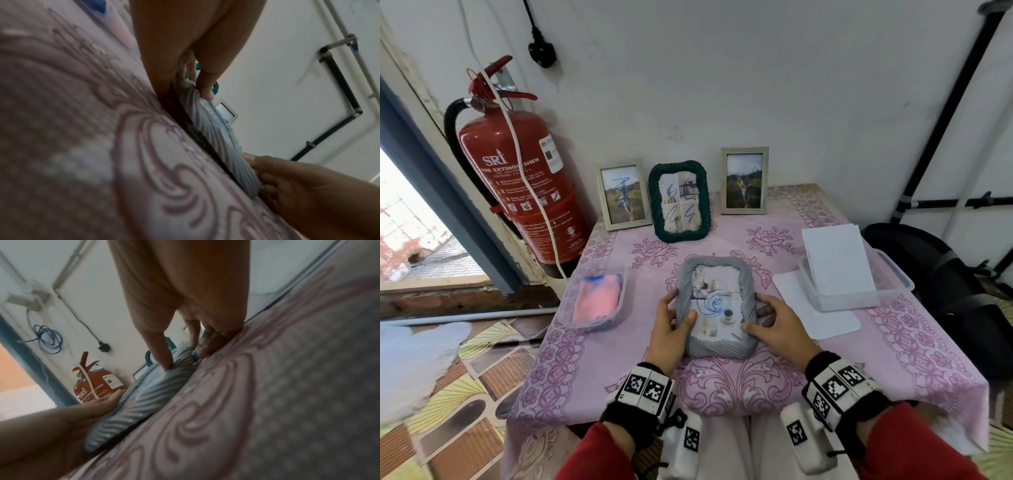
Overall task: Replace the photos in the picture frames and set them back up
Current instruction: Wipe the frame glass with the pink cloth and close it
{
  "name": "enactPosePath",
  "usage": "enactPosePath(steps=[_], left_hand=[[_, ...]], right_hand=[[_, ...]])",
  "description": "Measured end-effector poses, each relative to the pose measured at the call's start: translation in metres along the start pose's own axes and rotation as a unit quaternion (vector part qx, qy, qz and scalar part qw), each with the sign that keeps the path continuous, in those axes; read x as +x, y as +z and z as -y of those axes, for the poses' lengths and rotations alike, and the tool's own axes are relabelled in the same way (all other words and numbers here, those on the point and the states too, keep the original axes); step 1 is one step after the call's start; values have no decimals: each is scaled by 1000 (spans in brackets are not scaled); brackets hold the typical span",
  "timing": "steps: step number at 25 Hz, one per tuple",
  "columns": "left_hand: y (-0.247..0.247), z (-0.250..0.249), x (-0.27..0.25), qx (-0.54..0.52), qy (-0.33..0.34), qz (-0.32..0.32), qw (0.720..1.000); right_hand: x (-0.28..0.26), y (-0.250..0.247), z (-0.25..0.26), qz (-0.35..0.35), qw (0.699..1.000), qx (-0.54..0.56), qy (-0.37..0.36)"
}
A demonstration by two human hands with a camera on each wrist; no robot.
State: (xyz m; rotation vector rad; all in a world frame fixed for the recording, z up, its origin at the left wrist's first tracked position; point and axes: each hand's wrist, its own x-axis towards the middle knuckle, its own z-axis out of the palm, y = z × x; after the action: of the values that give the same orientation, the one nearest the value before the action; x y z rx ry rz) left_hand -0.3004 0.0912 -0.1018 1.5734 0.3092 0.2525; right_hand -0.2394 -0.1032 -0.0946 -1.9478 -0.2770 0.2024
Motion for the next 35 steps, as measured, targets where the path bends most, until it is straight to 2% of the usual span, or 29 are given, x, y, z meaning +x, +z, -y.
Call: enactPosePath(steps=[2,5,7,10,13,15,17,19,22,24,25,27,29,31,35], left_hand=[[0,1,3,74,-3,-4,997],[-3,3,8,201,-3,-34,979],[-4,4,8,232,-5,-33,972],[-7,6,6,330,-28,-55,942],[-9,5,2,342,-49,-50,937],[-10,0,0,324,-27,-46,945],[-12,-12,-2,287,41,-76,954],[-24,-30,1,270,112,-112,950],[-60,-56,20,312,151,-171,922],[-91,-68,39,392,114,-199,891],[-105,-70,48,441,75,-176,877],[-127,-69,59,519,-5,-63,852],[-138,-61,61,571,-51,35,818],[-141,-54,61,595,-49,53,800],[-139,-52,65,602,-30,35,797]], right_hand=[[1,1,-3,5,1000,-3,8],[1,3,-6,-6,999,-47,-5],[0,4,-8,-10,997,-71,-4],[-1,2,-9,-11,996,-85,11],[-1,0,-8,0,995,-95,1],[-2,-1,-6,10,995,-101,-5],[-2,-3,-4,21,994,-109,-5],[0,-5,-2,40,993,-115,-1],[3,-11,1,65,993,-103,10],[5,-15,3,78,993,-90,17],[5,-17,4,84,992,-91,19],[6,-19,5,95,991,-97,21],[7,-20,5,100,990,-101,21],[7,-20,5,105,989,-104,18],[6,-20,5,106,989,-107,12]])
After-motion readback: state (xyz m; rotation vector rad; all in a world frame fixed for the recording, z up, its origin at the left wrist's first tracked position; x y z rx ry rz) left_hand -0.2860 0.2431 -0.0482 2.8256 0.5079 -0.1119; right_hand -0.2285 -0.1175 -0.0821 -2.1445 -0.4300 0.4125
